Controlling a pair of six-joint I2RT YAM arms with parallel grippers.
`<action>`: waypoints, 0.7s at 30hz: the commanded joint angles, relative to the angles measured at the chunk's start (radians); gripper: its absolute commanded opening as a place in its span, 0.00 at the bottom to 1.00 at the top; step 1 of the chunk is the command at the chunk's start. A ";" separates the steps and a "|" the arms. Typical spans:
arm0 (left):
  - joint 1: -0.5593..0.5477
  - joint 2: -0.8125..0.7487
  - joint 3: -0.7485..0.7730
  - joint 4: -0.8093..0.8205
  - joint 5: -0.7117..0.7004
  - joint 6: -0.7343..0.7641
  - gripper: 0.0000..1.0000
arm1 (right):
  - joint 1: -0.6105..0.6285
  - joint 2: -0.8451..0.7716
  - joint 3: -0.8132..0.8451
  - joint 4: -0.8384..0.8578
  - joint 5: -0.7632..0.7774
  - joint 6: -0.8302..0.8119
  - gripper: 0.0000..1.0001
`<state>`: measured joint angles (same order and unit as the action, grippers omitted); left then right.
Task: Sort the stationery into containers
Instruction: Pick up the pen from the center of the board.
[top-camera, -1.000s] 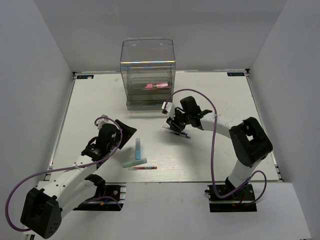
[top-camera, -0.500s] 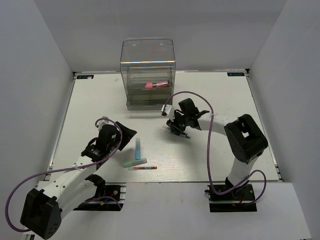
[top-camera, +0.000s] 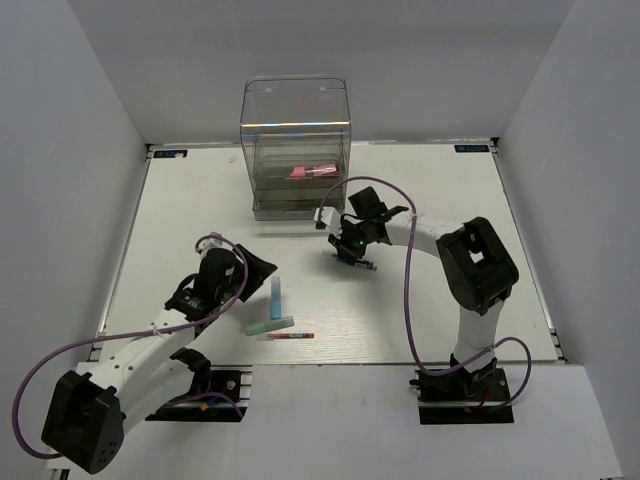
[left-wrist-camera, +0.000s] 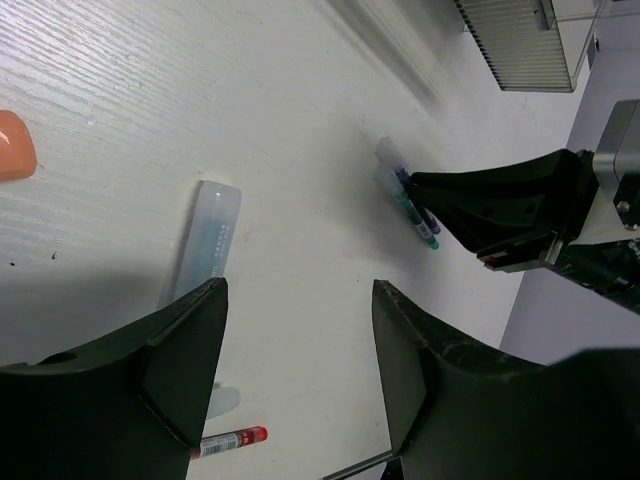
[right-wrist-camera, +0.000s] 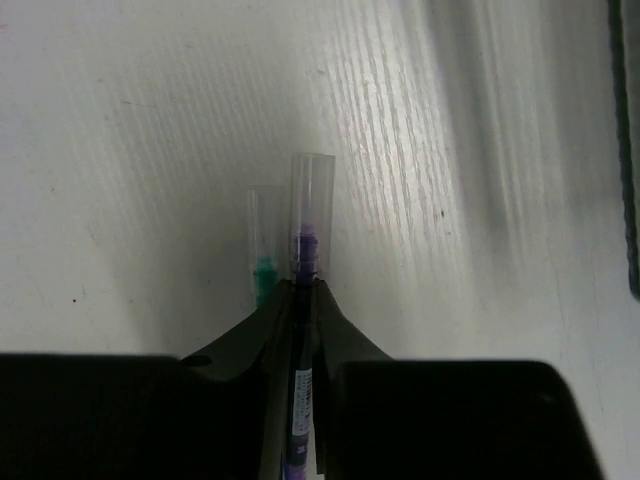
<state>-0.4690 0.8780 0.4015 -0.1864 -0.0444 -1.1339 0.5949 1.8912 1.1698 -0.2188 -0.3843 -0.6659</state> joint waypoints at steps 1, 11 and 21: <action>-0.005 0.007 0.025 0.031 0.025 0.025 0.69 | -0.004 0.058 0.063 -0.209 -0.083 -0.078 0.12; -0.005 0.016 0.025 0.050 0.043 0.025 0.69 | -0.001 0.008 0.048 -0.191 -0.108 -0.090 0.00; -0.005 0.016 0.025 0.059 0.043 0.025 0.68 | -0.001 -0.101 0.036 -0.103 -0.113 -0.063 0.00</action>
<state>-0.4690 0.8970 0.4015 -0.1482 -0.0128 -1.1217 0.5896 1.8549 1.2133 -0.3557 -0.4782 -0.7403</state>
